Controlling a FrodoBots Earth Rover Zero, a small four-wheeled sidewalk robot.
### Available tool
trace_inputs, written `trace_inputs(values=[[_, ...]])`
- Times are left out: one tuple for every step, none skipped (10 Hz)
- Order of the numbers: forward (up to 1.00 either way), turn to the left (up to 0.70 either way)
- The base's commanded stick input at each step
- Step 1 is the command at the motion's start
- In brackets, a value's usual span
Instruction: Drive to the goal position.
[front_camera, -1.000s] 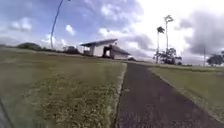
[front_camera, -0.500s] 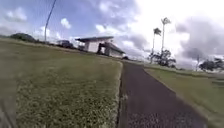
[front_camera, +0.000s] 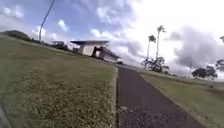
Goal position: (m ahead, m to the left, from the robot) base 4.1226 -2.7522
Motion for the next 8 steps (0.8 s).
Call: trace_inputs(values=[[0.85,-0.34],[0.85,-0.34],[0.85,-0.34],[0.85,-0.34],[0.85,-0.34],[0.85,-0.34],[0.85,-0.34],[0.85,-0.34]])
